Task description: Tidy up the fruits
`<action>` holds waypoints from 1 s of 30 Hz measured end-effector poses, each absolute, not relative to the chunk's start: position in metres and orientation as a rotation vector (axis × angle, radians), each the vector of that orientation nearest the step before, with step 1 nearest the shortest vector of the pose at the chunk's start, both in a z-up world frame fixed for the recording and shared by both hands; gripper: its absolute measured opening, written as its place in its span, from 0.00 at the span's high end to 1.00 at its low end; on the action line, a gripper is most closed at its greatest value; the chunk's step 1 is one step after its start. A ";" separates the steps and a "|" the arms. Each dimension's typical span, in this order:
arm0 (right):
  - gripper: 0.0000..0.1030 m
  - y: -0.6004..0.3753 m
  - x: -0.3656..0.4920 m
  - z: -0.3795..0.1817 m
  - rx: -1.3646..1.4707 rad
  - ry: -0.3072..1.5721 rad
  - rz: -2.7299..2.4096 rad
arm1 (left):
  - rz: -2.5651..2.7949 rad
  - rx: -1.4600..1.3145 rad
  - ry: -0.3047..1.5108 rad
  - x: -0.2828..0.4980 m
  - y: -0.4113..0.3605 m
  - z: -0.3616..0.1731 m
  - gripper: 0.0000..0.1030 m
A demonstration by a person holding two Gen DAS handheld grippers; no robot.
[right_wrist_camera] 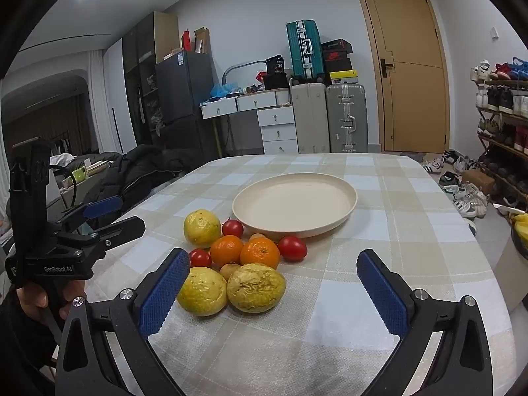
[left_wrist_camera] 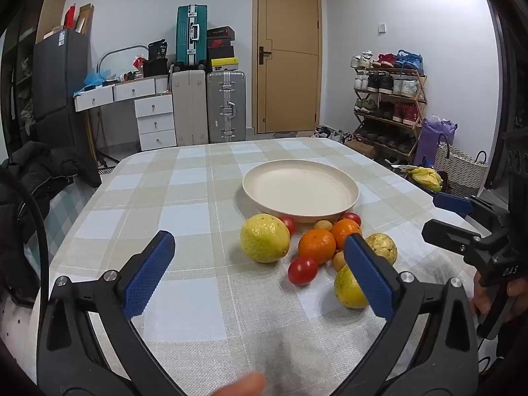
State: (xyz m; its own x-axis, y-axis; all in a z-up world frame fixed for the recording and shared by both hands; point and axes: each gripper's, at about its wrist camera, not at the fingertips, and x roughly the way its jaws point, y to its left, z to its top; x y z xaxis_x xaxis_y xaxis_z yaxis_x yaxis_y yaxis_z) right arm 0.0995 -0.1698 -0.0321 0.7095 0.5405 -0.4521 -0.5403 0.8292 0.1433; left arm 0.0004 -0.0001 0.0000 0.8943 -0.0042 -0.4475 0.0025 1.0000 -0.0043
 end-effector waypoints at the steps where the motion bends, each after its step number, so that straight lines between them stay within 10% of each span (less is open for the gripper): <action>1: 0.00 -0.170 0.099 -0.032 0.001 0.504 0.598 | -0.006 -0.023 0.448 0.000 0.001 0.000 0.01; 30: 0.00 -0.169 0.098 -0.033 -0.002 0.501 0.598 | 0.000 -0.015 0.449 -0.001 0.001 0.000 0.01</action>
State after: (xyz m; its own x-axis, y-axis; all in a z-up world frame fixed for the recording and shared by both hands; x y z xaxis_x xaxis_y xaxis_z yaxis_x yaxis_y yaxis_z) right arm 0.0983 -0.1688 -0.0334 0.7109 0.5388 -0.4520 -0.5399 0.8300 0.1402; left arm -0.0015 0.0006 0.0004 0.9008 -0.0034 -0.4342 -0.0031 0.9999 -0.0143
